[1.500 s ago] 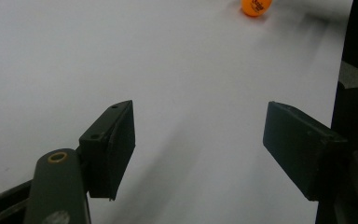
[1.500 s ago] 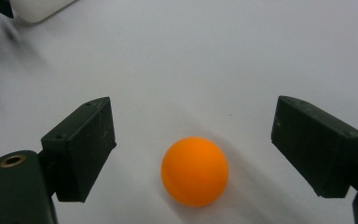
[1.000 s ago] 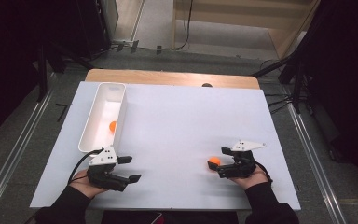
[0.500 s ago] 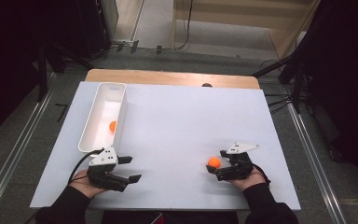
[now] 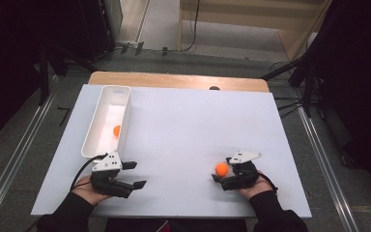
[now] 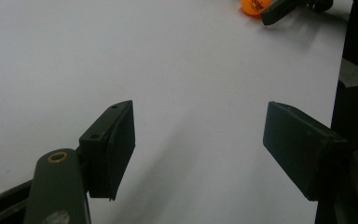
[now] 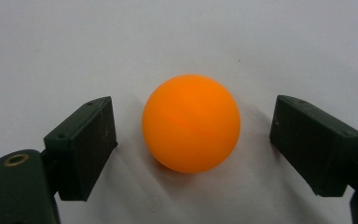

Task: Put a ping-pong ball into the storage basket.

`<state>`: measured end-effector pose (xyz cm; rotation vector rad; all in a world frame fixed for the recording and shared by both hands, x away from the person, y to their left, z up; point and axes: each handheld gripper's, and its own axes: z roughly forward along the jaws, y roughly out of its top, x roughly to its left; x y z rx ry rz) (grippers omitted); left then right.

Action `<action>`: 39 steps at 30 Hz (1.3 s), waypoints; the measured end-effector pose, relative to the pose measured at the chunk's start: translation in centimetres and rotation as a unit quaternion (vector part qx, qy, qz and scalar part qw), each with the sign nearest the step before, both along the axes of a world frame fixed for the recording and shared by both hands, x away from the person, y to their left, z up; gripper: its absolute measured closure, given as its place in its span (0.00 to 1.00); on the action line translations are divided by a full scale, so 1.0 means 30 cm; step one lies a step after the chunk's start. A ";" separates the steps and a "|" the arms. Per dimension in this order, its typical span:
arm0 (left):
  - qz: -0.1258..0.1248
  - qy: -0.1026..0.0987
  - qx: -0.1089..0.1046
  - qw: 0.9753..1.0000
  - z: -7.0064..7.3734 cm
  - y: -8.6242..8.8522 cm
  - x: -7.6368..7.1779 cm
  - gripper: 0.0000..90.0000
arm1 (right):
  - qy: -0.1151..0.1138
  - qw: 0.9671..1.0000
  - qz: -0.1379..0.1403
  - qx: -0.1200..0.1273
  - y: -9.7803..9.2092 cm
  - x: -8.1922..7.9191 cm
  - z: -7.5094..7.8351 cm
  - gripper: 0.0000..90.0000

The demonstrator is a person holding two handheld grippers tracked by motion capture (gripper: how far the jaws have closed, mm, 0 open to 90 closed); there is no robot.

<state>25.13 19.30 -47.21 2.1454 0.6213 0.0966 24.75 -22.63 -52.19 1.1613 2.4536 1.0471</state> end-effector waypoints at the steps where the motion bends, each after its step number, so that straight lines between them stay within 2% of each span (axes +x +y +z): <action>1: 0.000 -0.001 0.000 1.000 0.001 0.000 0.000 0.28 | -0.004 1.000 0.002 -0.003 -0.001 -0.002 -0.001 0.16; 4: 0.001 -0.001 -0.001 1.000 0.003 0.002 0.000 0.28 | -0.016 1.000 -0.006 -0.010 -0.002 -0.009 -0.003 0.24; 6: 0.001 -0.001 -0.004 1.000 0.003 0.003 0.000 0.28 | -0.018 1.000 -0.011 -0.012 -0.002 -0.011 -0.003 0.25; 8: 0.002 -0.001 -0.004 1.000 0.003 0.003 -0.001 0.28 | -0.021 1.000 -0.007 -0.018 0.000 -0.014 -0.003 0.27; 20: 0.003 -0.002 -0.004 1.000 0.005 0.002 0.000 0.28 | -0.029 0.999 0.008 -0.011 -0.007 -0.024 0.002 0.53; 27: 0.001 -0.001 -0.001 1.000 0.005 0.002 0.000 0.28 | -0.032 0.999 0.017 -0.008 -0.009 -0.022 0.001 0.53; 31: 0.000 -0.002 0.000 1.000 0.005 0.002 0.000 0.28 | -0.027 0.999 0.018 -0.003 -0.012 -0.019 0.005 0.53; 32: 0.000 -0.001 0.000 1.000 0.005 0.002 0.000 0.28 | -0.032 0.999 0.017 -0.003 -0.011 -0.019 0.007 0.53; 36: -0.002 0.001 0.001 1.000 0.004 0.002 0.000 0.28 | -0.036 0.999 0.010 0.011 -0.020 -0.016 0.021 0.54; 39: -0.003 0.001 0.000 1.000 0.003 0.001 0.000 0.28 | -0.030 0.999 0.004 0.027 -0.027 -0.013 0.027 0.54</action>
